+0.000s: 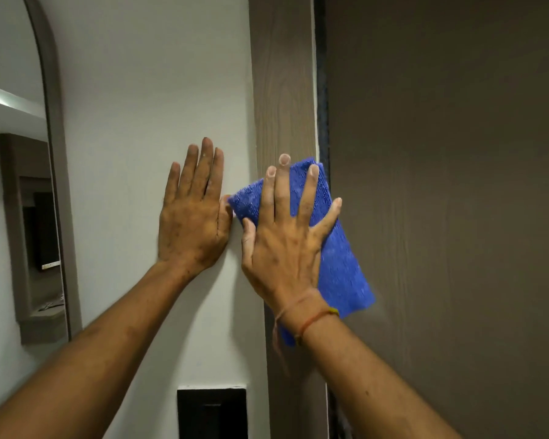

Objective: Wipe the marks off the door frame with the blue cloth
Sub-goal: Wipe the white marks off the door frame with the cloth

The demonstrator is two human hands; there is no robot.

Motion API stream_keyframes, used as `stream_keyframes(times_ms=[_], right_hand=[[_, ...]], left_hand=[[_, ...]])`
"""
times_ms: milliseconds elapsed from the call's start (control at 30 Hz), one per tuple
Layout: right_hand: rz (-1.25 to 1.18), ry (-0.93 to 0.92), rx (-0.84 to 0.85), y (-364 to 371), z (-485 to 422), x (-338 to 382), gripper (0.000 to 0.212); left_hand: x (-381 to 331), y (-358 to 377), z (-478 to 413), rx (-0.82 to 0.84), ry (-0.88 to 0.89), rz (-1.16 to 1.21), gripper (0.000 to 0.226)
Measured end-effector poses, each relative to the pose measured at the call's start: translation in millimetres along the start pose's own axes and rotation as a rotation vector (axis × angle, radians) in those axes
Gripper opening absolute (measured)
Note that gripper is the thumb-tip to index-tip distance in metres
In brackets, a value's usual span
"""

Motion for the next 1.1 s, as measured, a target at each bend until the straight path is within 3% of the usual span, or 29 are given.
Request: stream_keyframes(times_ms=[200,300,400,467,600,867,1000,1100], right_hand=[[-0.041,0.009,-0.084,-21.0,-80.8,-7.1,0.071],[-0.092,0.034,-0.116,-16.0,-52.8,-7.4,0.067],[-0.187,0.052,-0.14,-11.1,-14.3,-5.3,0.062],[-0.273,0.066,-0.172,-12.5,-8.0,-7.0,0.058],[-0.4,0.075,-0.223,-19.8,-6.7,-8.7,0.054],[-0.67,0.051,-0.244,-33.6,25.7,-8.3,0.057],[-0.866,0.091,-0.345,-61.4,43.6,-30.2,0.055],[-0.921,0.084,-0.3,-82.1,54.3,-61.8,0.063]], left_hand=[[0.5,-6.6,-1.9,0.037,0.004,0.03,0.06],[0.0,-23.3,4.8,0.006,-0.036,0.173,0.053],[-1.3,-44.9,20.4,-0.122,-0.186,0.418,0.032],[-10.8,-43.6,27.5,-0.027,-0.281,0.649,0.024],[-36.7,-22.6,34.3,0.404,-0.474,0.913,0.035],[-65.0,-52.6,52.6,0.329,-0.474,0.949,0.015],[-100.3,-58.7,67.1,0.45,-0.521,1.186,0.021],[-132.0,-58.4,70.4,0.543,-0.494,1.354,0.018]])
Point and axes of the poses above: each hand's wrist, its own z-axis away from the middle knuckle, its own y-axis out of the palm, x = y × z, the point moved 7 cm from there along -z, towards the middle knuckle, and after that the axes turned 12 degrees about -y, right-handed, at the moved point
